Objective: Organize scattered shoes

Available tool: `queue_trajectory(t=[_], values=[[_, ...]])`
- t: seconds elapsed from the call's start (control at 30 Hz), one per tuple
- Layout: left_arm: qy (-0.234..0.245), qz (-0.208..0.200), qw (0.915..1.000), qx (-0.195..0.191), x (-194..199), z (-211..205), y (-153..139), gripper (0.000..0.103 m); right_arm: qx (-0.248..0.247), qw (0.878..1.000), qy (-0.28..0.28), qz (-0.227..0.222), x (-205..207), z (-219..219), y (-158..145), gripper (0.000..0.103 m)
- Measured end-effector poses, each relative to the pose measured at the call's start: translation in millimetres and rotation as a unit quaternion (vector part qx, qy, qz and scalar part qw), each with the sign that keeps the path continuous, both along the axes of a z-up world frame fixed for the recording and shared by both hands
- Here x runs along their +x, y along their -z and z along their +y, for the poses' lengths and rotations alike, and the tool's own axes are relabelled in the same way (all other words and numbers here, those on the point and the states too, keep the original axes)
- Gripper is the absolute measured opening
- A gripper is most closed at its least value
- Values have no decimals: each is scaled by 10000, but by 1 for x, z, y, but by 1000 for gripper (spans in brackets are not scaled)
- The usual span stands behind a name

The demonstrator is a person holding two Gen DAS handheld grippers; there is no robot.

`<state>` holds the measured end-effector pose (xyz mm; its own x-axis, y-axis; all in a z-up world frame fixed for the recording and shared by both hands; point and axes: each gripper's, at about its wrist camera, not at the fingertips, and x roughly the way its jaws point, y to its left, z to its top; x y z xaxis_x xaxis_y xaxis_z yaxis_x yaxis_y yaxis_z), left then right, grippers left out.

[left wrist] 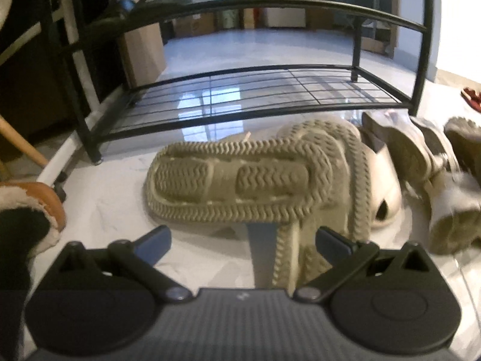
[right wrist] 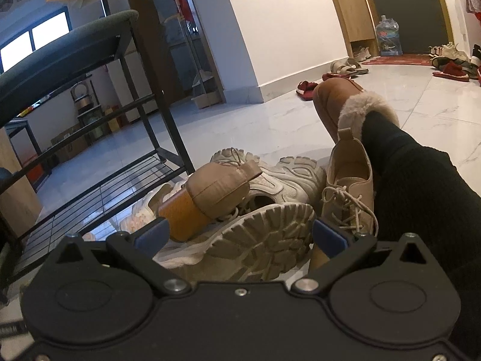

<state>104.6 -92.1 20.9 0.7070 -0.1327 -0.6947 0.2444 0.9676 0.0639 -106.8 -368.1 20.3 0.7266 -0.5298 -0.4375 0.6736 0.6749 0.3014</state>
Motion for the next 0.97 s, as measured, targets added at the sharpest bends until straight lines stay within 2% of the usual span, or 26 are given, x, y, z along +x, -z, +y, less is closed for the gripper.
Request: queue_trajectory(t=[0.3,0.7,0.83,0.97], values=[[-249,312,9991,132,22,-5,7,102,53,9999,-88,77,6,0,3,103],[-464,608,9967,277,23,2,15,102,124,9998,-122,112,6,2,3,103],[-424,605,9963,434,19,0,15,102,142,9998,-119,113,5,2,3,103],[-334,313,9968,657,9,-3,12,102,159,9997,-137,120,7,-4,5,103]])
